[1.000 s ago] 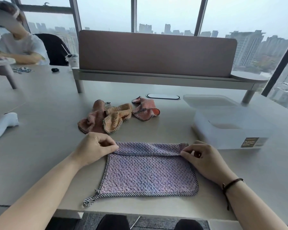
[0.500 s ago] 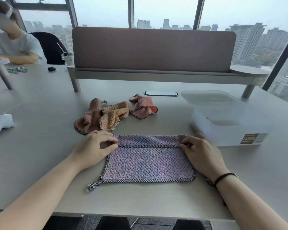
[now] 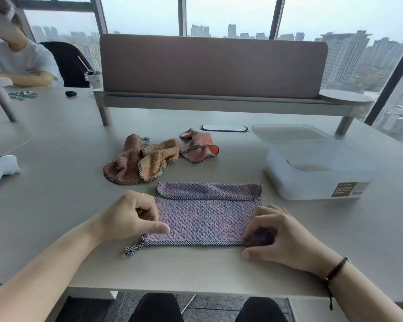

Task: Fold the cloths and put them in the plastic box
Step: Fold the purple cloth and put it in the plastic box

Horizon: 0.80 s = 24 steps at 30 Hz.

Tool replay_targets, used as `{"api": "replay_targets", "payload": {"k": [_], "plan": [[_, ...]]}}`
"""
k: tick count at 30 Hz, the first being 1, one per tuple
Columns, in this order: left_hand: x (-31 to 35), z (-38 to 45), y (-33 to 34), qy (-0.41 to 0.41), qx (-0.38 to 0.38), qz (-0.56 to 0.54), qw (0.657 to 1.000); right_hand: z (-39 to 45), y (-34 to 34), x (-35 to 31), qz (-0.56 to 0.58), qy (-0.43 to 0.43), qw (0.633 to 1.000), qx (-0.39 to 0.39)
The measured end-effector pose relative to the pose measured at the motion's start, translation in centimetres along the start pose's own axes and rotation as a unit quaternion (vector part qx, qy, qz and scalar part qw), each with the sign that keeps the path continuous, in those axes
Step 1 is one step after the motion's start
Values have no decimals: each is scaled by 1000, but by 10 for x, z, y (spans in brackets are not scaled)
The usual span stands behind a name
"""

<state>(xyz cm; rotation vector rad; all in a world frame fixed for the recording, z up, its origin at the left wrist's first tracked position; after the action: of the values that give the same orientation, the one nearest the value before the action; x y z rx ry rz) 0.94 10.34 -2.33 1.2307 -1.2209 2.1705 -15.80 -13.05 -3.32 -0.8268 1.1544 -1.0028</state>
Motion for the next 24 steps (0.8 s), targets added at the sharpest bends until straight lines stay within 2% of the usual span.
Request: {"api": "replay_targets", "payload": {"k": [3,7,10,15,19,24], "plan": [[7,-6,7,-22,-54,67,996,1,1,2,-10,-2,1000,5],[15,-5,16,-44,-82,139,986,3,3,2,-19,7,1000,14],[17,1,20,-20,-68,148,986,4,2,5,1,25,1000,13],[18,7,23,-3,-63,175,983,2,-3,20,92,106,989,53],[16,8,11,-26,-23,189,981,1,0,19,108,102,988,51],[18,4,0,-33,18,150,988,-3,-2,17,141,97,984,44]]}}
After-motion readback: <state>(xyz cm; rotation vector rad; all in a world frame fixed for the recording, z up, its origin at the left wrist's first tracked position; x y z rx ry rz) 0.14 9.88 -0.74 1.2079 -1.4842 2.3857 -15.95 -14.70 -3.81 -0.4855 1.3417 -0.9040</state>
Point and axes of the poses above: each hand's wrist, its own z-axis towards the middle knuckle, its own y-axis out of the palm, x = y × z, the point moved 8 cm from there along z, towards the middle knuckle, and after that the axes turned 10 degrees about -z, right-handed, at the moved point
